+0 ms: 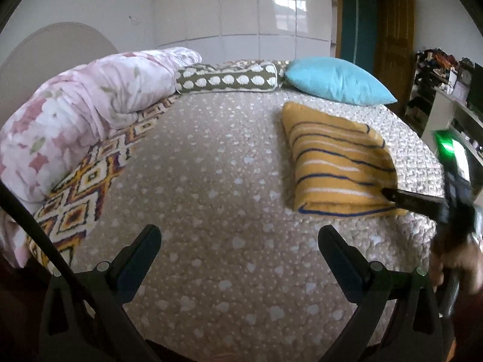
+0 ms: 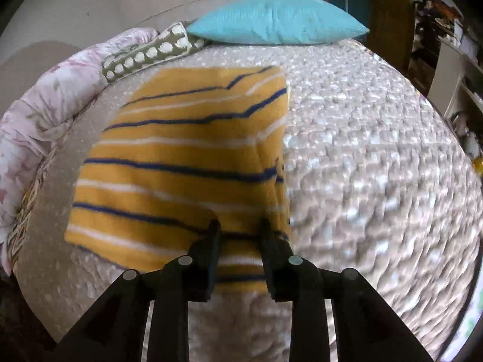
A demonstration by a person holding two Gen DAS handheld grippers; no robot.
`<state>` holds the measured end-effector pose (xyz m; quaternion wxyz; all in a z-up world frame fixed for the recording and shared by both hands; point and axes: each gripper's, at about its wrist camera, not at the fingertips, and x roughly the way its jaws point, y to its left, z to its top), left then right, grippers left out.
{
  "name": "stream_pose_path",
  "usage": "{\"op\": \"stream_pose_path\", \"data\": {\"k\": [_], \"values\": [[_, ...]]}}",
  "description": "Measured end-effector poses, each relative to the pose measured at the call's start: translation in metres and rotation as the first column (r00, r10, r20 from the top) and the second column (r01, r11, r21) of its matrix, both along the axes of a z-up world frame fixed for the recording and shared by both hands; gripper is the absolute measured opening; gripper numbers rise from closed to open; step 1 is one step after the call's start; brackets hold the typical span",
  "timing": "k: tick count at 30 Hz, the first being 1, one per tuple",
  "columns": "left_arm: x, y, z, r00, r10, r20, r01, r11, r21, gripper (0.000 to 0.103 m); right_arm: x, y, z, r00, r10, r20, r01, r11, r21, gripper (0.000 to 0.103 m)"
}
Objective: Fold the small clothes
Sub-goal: 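Release the sweater and withdraw both tools from the folded stack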
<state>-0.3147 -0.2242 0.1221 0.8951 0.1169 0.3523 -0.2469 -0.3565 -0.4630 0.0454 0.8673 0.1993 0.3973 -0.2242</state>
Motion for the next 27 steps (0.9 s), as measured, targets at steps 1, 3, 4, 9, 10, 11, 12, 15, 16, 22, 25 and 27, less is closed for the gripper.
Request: {"op": "stream_pose_path", "data": {"k": [1,3,4,9,10,11,12,15,16,22,25,27], "values": [[0.0,-0.001,-0.002,1.0,-0.003,-0.006,0.003,1.0,0.002,0.103,-0.008,0.007,0.003,1.0,0.006,0.008,-0.006,1.0,-0.02,0.029],[0.0,-0.005,-0.008,1.0,-0.013,-0.027,0.013,1.0,0.01,0.103,-0.026,0.021,0.009,1.0,-0.007,-0.005,0.007,0.999,-0.035,0.039],[0.0,-0.007,-0.011,0.999,-0.02,-0.039,0.021,1.0,0.014,0.103,-0.035,0.026,0.011,1.0,-0.015,0.005,0.016,0.999,-0.038,0.042],[-0.008,-0.017,-0.019,0.995,-0.05,-0.085,0.052,0.998,0.019,0.103,-0.073,0.044,0.027,0.997,-0.076,0.019,0.078,0.986,-0.147,0.052],[-0.01,-0.018,-0.019,0.995,-0.053,-0.083,0.055,0.998,0.024,0.103,-0.075,0.045,0.028,0.997,-0.082,0.015,0.083,0.984,-0.155,0.053],[-0.013,-0.019,-0.019,0.995,-0.054,-0.078,0.057,0.998,0.028,0.103,-0.077,0.045,0.03,0.996,-0.089,0.009,0.089,0.983,-0.161,0.053],[-0.016,-0.019,-0.019,0.996,-0.057,-0.074,0.059,0.998,0.028,0.103,-0.078,0.045,0.03,0.996,-0.095,0.006,0.094,0.982,-0.167,0.053],[-0.019,-0.019,-0.017,0.995,-0.065,-0.072,0.067,0.997,0.025,0.103,-0.079,0.051,0.029,0.995,-0.1,-0.002,0.098,0.978,-0.182,0.058],[-0.02,-0.019,-0.017,0.995,-0.067,-0.072,0.069,0.997,0.024,0.103,-0.078,0.053,0.029,0.995,-0.1,-0.008,0.097,0.978,-0.186,0.06],[-0.022,-0.02,-0.019,0.994,-0.072,-0.087,0.075,0.997,0.026,0.103,-0.074,0.073,0.025,0.996,-0.079,-0.037,0.069,0.973,-0.219,0.066],[-0.021,-0.021,-0.021,0.993,-0.07,-0.099,0.074,0.997,0.031,0.103,-0.071,0.078,0.022,0.996,-0.074,-0.057,0.059,0.971,-0.233,0.067],[-0.02,-0.021,-0.024,0.992,-0.068,-0.106,0.072,0.997,0.035,0.103,-0.069,0.079,0.021,0.995,-0.073,-0.065,0.056,0.97,-0.235,0.067]]}}
